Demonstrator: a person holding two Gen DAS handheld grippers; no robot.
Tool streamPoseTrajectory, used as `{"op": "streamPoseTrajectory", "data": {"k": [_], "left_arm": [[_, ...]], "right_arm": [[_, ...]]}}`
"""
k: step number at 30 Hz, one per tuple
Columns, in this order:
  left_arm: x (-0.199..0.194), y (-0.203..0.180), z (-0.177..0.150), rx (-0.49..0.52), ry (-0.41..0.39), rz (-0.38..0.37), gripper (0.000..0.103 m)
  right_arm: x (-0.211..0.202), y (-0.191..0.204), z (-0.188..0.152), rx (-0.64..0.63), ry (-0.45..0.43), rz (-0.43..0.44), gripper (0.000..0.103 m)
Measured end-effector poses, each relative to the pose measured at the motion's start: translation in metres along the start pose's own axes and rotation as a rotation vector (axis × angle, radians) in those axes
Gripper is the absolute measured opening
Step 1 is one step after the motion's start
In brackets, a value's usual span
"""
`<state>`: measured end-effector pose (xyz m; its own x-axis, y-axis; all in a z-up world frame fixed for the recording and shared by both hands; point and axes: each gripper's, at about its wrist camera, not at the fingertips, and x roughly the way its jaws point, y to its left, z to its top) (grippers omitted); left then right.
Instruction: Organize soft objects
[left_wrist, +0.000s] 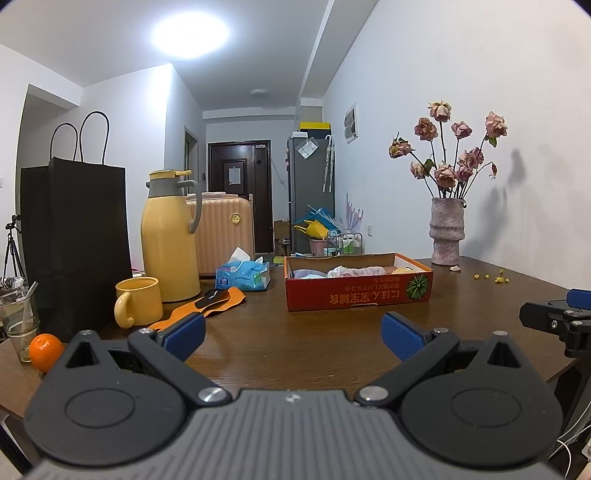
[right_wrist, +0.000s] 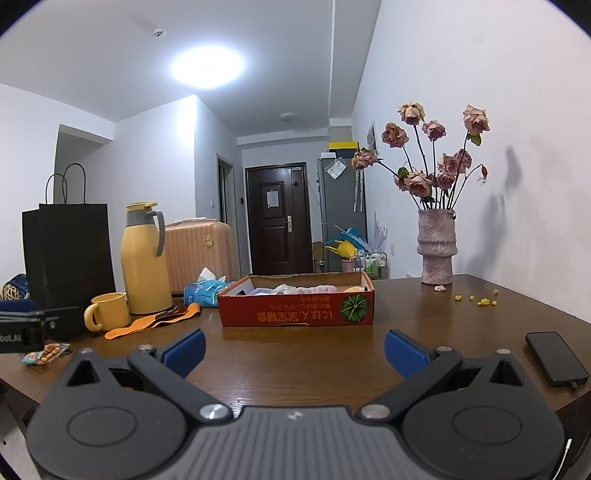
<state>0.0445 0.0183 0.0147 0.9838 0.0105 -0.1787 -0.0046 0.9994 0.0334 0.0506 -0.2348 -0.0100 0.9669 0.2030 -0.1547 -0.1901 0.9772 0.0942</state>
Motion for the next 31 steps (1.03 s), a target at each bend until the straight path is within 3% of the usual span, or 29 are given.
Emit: {"op": "streamPoseTrajectory", "data": {"k": [31], "left_arm": [[-0.0022,0.0010,0.0011,0.001,-0.012,0.006,0.103]], "right_arm": [[-0.0032,0.0019,0.0024,-0.014,-0.023,-0.015,0.103]]}}
